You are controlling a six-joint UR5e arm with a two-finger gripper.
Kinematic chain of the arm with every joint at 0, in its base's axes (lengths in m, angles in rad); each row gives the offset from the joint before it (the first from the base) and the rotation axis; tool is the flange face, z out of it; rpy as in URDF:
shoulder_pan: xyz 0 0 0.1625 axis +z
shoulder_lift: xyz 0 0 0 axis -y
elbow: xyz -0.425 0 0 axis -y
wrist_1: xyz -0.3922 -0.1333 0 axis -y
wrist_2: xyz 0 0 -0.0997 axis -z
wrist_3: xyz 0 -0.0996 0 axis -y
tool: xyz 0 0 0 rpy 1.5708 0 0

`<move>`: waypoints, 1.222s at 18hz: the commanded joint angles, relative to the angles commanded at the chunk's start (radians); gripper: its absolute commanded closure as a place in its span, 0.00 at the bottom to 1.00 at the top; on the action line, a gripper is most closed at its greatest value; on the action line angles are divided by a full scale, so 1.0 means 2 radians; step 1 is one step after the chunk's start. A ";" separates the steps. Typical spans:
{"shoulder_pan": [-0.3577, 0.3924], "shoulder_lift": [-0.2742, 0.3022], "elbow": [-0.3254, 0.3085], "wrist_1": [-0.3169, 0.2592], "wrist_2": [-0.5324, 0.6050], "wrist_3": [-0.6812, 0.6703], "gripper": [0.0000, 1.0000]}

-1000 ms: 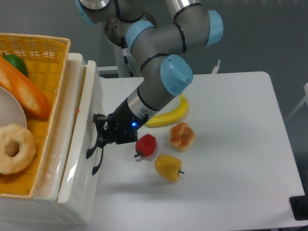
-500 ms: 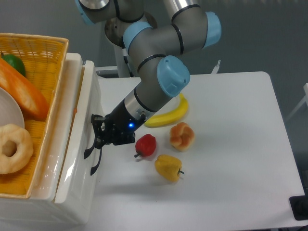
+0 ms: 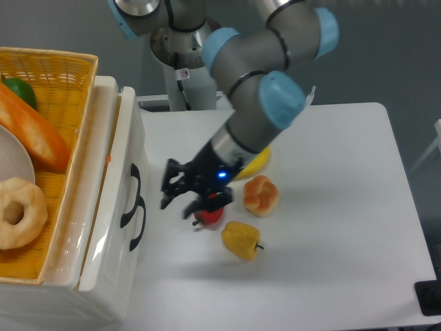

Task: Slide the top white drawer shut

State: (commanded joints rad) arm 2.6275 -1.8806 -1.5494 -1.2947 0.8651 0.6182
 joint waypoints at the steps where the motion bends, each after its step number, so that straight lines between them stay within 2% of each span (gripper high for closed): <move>1: 0.010 -0.001 0.002 0.001 0.000 0.006 0.20; 3: 0.038 0.002 0.005 0.003 0.010 0.014 0.11; 5: 0.056 0.002 0.010 0.003 0.043 0.018 0.07; 12: 0.115 -0.005 0.018 0.008 0.140 0.046 0.06; 16: 0.127 -0.005 0.020 0.009 0.189 0.053 0.06; 22: 0.139 -0.004 0.021 0.010 0.194 0.099 0.00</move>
State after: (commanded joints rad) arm 2.9053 -1.8883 -1.5079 -1.2747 1.2533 0.8158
